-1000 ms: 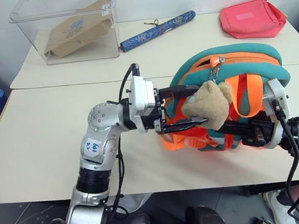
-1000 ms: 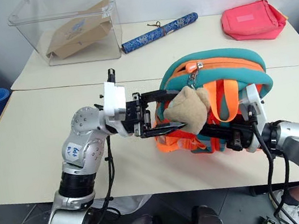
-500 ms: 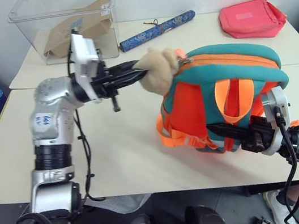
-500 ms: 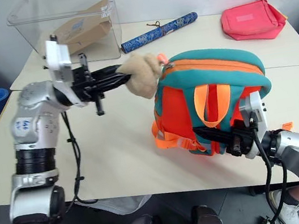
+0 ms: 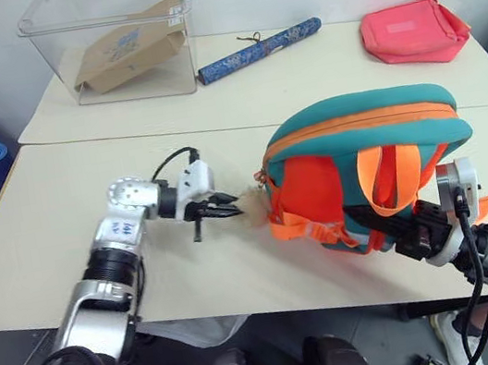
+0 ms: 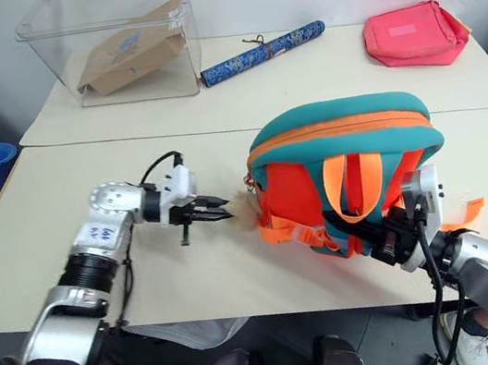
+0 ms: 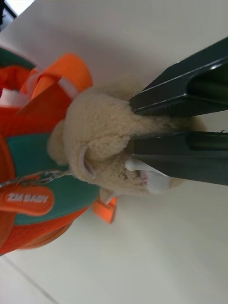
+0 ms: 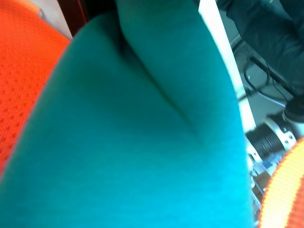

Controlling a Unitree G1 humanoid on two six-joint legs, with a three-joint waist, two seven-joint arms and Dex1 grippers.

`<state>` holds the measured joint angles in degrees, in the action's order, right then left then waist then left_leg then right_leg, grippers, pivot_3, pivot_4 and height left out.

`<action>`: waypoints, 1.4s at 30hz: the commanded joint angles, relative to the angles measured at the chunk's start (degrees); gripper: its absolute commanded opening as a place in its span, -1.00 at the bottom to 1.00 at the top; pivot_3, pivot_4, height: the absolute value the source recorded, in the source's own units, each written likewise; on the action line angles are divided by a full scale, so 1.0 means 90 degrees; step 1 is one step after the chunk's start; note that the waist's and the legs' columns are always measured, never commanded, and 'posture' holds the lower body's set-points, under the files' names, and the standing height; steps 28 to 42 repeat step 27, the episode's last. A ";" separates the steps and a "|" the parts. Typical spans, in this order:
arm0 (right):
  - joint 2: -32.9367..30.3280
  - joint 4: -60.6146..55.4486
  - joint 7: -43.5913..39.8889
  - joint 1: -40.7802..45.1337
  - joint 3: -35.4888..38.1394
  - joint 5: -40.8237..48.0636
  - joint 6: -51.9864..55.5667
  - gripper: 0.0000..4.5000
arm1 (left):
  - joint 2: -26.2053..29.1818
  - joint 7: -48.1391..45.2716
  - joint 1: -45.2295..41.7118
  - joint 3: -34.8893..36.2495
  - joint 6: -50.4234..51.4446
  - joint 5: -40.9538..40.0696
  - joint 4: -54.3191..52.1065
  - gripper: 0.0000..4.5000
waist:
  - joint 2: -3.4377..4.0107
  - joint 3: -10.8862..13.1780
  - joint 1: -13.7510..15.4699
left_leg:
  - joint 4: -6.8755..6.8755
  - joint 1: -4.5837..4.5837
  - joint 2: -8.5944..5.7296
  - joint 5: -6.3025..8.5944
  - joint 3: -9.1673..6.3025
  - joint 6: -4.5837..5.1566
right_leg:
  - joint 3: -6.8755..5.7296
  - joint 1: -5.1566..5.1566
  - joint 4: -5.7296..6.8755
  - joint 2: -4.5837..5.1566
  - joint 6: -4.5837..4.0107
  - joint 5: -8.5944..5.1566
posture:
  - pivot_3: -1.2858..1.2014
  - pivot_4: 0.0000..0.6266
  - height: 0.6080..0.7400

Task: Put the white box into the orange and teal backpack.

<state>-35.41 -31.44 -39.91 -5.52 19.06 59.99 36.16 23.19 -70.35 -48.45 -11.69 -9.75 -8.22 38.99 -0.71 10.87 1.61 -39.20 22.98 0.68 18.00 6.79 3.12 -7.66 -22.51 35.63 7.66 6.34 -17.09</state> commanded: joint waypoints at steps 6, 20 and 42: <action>0.0262 0.0158 0.0341 0.0130 0.0351 -0.0433 -0.0618 -0.87 | 0.0241 -0.0254 0.0848 0.0444 0.0871 -0.0651 -0.1536 -0.54 | 0.0000 0.0000 -0.0040 | 0.0000 0.0004 -0.0001 0.0003 -0.0002 0.0004 | 0.0010 -0.0004 -0.0001 0.0006 0.0005 0.0003 | 0.03 -0.52 1.00; -0.0860 0.1685 -0.2463 -0.2011 0.2364 -0.2994 -0.3856 0.98 | 0.2371 0.0170 0.4040 0.2653 0.1518 -0.1305 -0.3462 0.91 | 0.0003 0.0002 -0.0025 | 0.0005 -0.0015 0.0003 0.0016 -0.0001 -0.0002 | 0.0032 0.0012 -0.0013 0.0006 0.0004 0.0003 | 0.03 -0.52 1.00; -0.1361 0.3370 -0.3142 -0.1447 0.2239 -0.3664 -0.5214 0.98 | 0.2387 0.0466 0.4419 0.2832 0.1112 -0.1243 -0.3366 0.91 | 0.0005 0.0002 -0.0045 | 0.0019 -0.0055 0.0003 0.0039 0.0017 -0.0008 | 0.0037 0.0021 -0.0022 0.0070 -0.0008 -0.0004 | 0.03 -0.52 1.00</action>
